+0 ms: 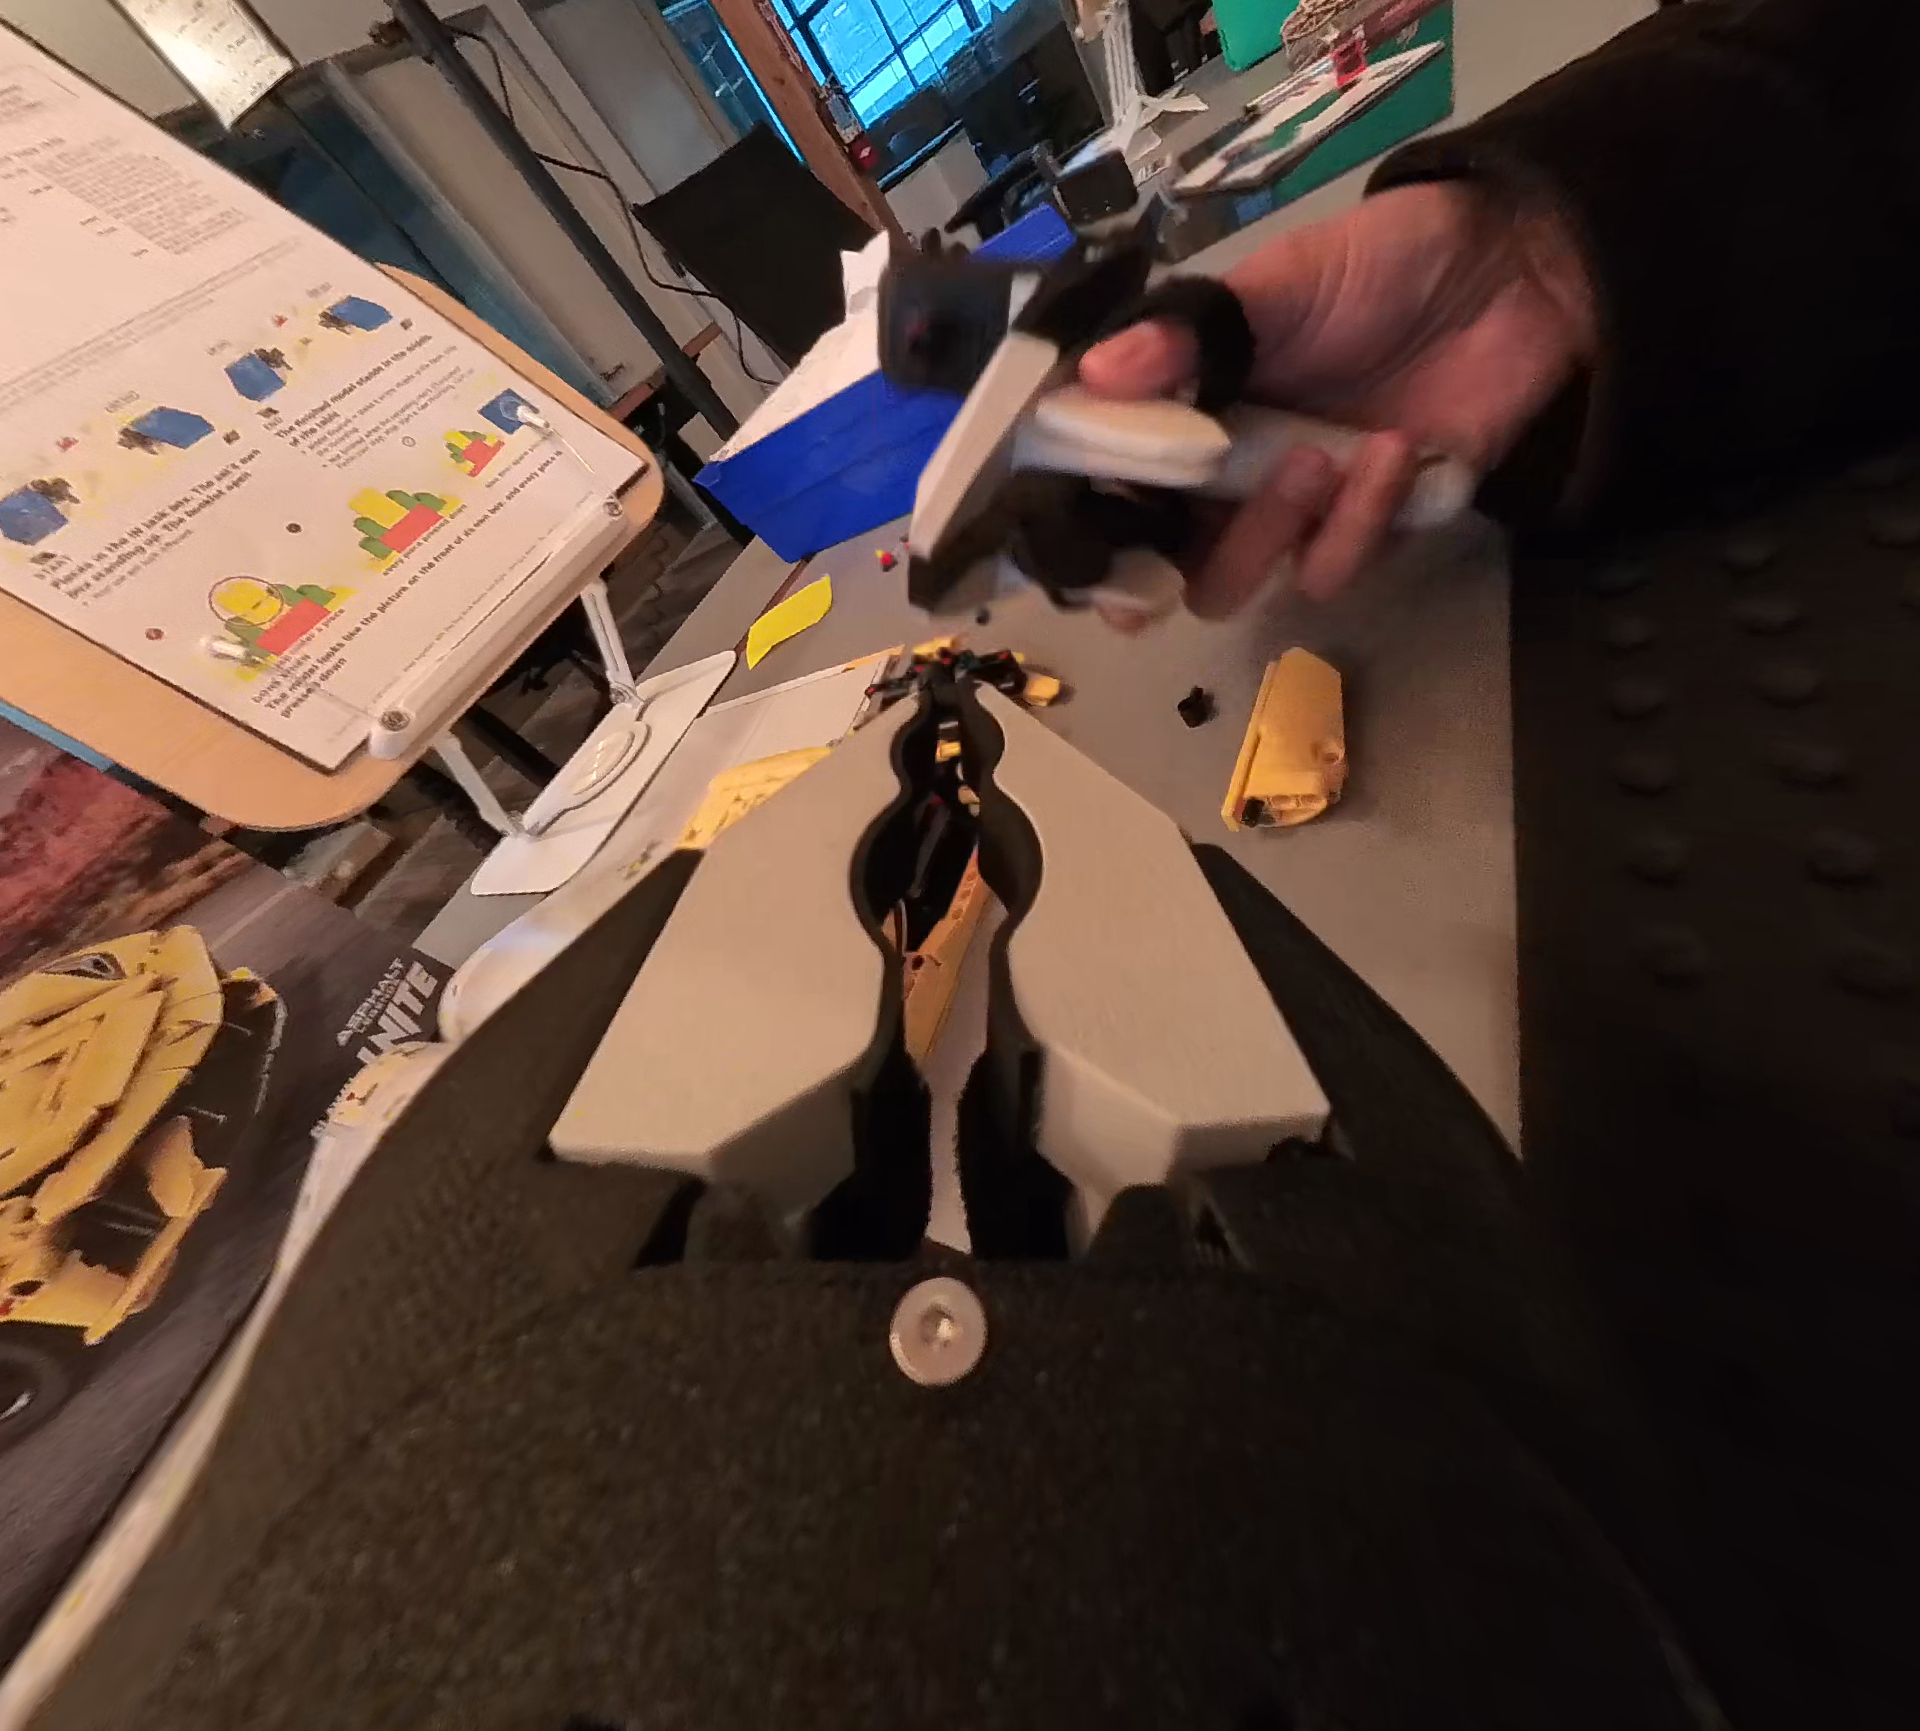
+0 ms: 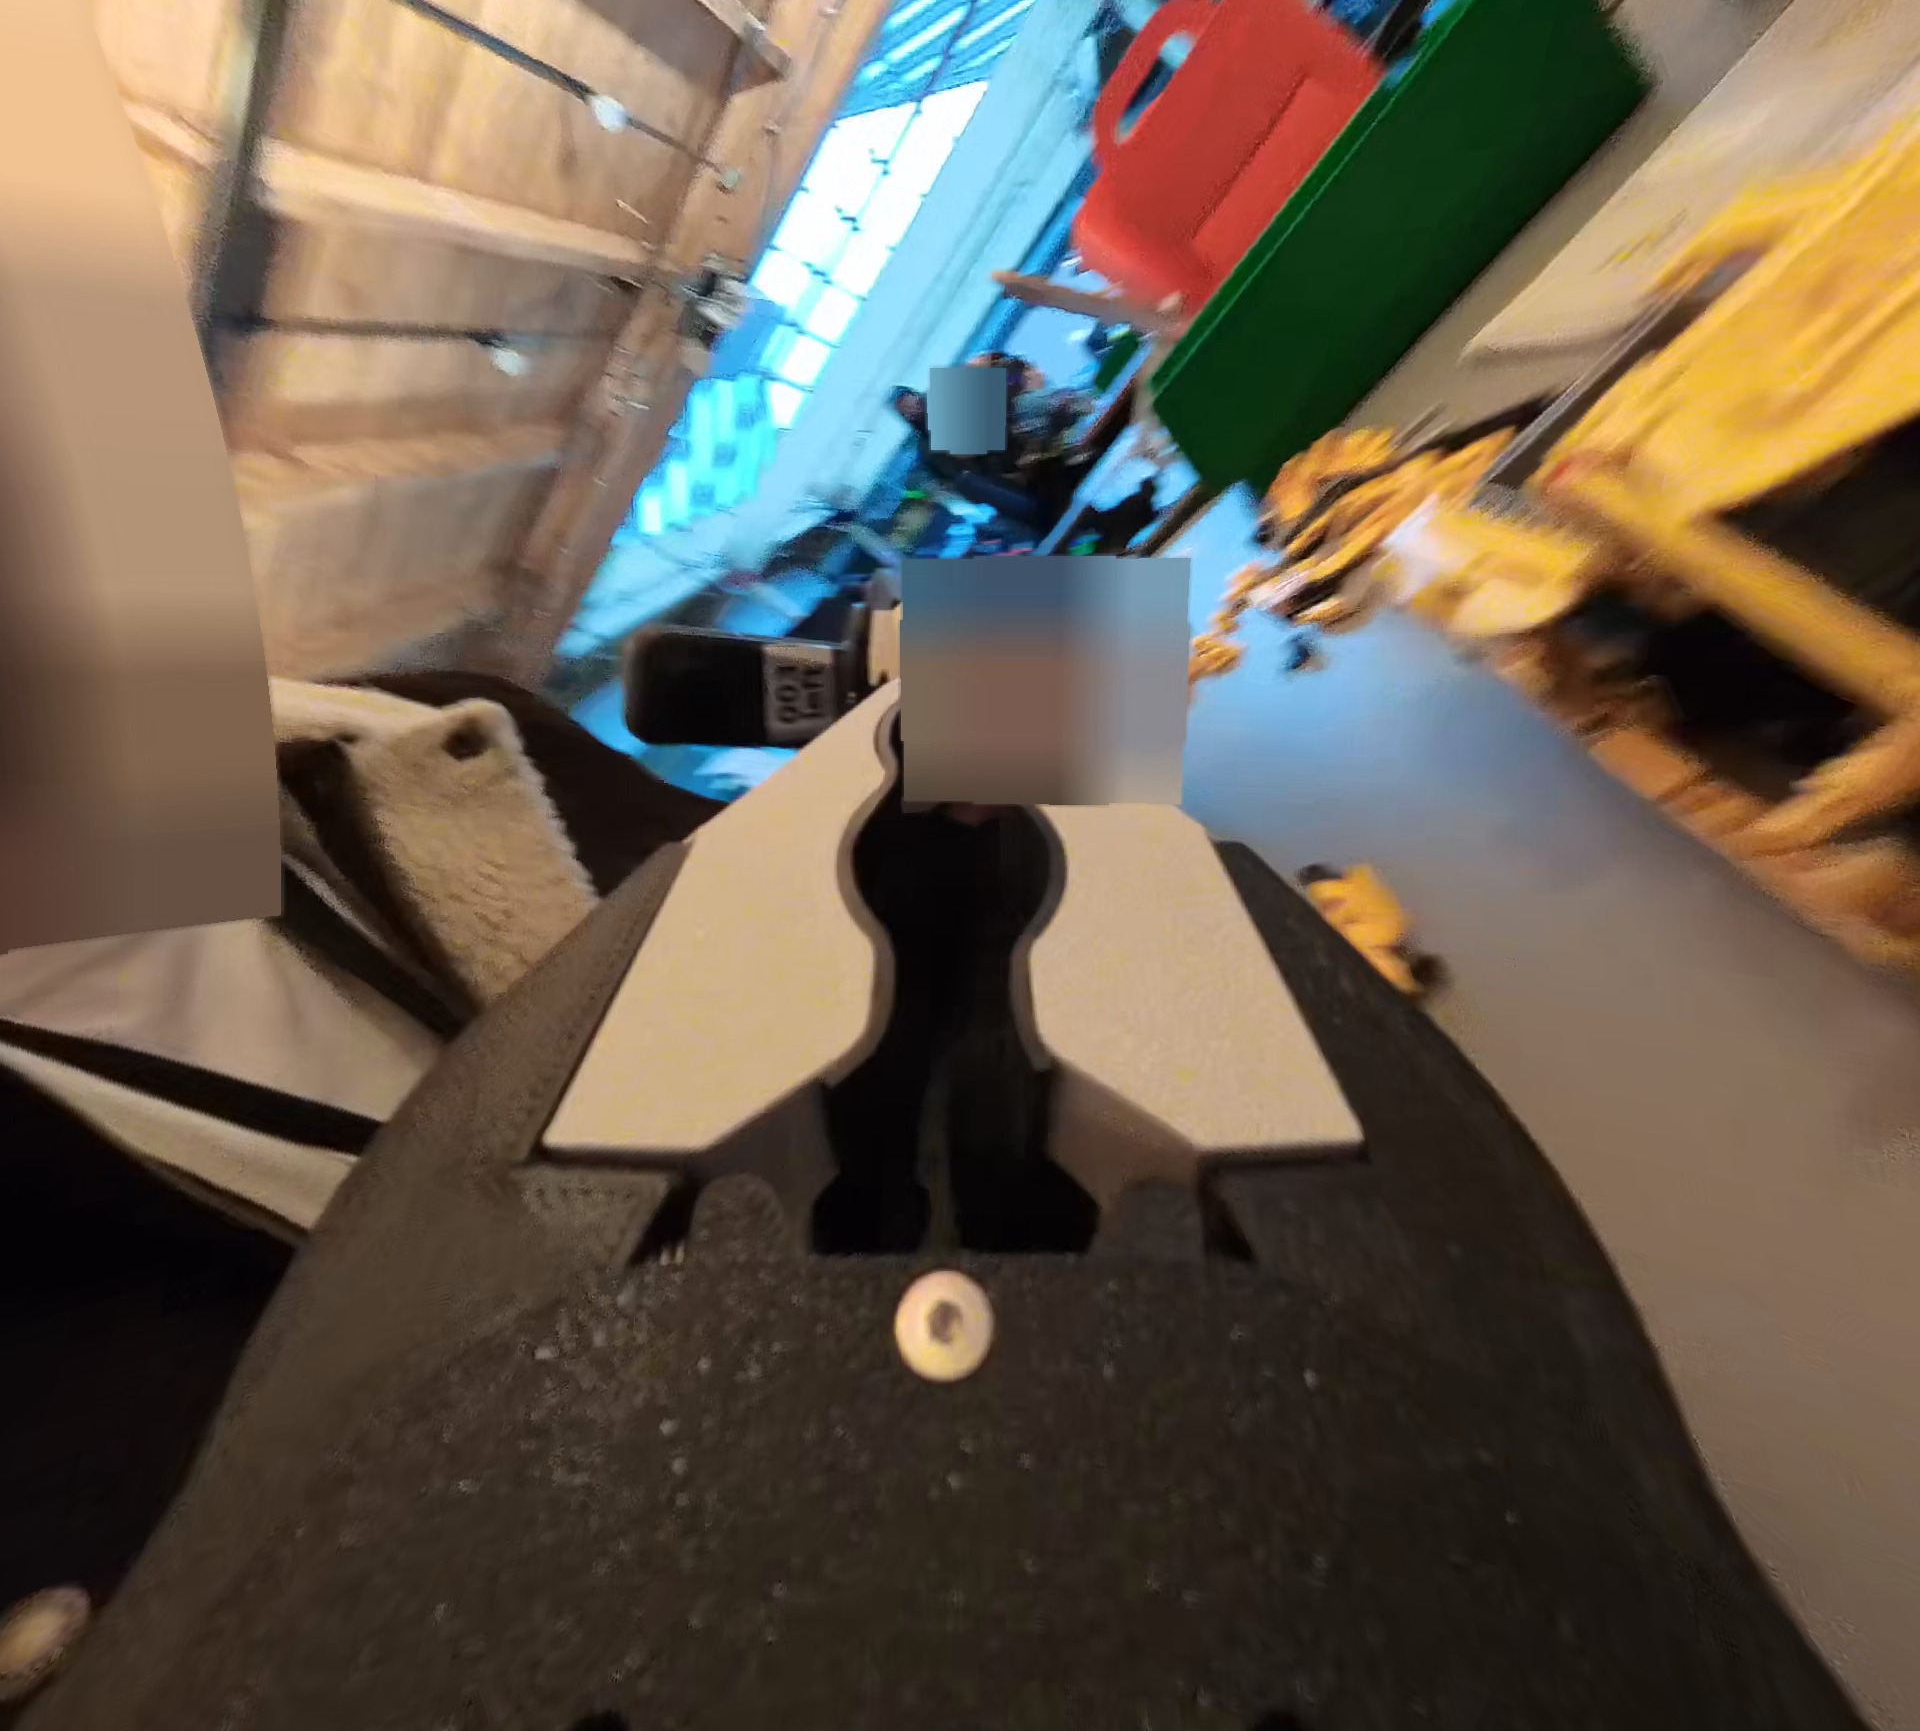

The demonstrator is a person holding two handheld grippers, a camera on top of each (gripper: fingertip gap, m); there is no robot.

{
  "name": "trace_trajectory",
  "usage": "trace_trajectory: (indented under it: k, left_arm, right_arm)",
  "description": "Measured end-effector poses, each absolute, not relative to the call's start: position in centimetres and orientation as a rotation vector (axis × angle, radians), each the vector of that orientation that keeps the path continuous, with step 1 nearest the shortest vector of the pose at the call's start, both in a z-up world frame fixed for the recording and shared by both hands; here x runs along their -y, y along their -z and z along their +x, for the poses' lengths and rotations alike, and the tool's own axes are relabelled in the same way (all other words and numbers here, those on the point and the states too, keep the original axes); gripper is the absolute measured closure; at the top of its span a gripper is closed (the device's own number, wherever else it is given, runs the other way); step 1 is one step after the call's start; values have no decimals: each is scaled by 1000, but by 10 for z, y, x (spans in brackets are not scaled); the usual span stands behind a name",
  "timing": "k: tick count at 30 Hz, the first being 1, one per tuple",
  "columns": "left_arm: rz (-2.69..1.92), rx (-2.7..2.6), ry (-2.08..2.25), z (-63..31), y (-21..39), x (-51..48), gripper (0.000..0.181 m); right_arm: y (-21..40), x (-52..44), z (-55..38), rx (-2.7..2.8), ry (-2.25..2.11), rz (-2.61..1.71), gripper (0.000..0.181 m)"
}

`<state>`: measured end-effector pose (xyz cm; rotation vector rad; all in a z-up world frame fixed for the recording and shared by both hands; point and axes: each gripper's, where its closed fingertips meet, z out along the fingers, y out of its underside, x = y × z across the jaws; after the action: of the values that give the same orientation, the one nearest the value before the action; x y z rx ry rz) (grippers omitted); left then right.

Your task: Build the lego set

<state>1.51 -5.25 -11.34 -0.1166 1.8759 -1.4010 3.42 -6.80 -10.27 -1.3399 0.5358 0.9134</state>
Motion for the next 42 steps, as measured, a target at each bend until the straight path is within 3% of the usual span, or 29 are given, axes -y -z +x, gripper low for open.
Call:
trace_trajectory:
  k: [4, 7, 10, 19, 22, 24, 30, 34, 42]
  left_arm:
    - [-192, -1899, 1492, 17, 110, 47, 179]
    - [-241, -1930, 1536, 18, 111, 47, 178]
    - [-249, -1954, 1544, 17, 114, 48, 178]
    - [-210, -2004, 1487, 15, 125, 54, 178]
    - [-210, -1993, 1503, 14, 123, 54, 178]
    - [-206, -1965, 1528, 13, 118, 54, 178]
    - [-167, -1868, 1584, 8, 100, 57, 178]
    - [-146, -1856, 1597, 4, 97, 58, 179]
    - [-158, -1826, 1574, 8, 93, 54, 179]
  right_arm:
    - [135, 125, 69, -395, -268, -1767, 167]
    - [181, 153, 62, -187, -40, -2071, 160]
    - [213, 157, 54, -84, 2, -2211, 162]
    - [229, 148, 54, 2, 94, -2330, 162]
    - [231, 144, 57, -20, 110, -2335, 175]
    - [219, 137, 63, -64, 155, -2300, 175]
    - [79, 61, 49, -403, -298, -1460, 176]
    - [80, 31, 18, -407, -558, -1370, 176]
    - [83, 29, 17, -396, -542, -1371, 175]
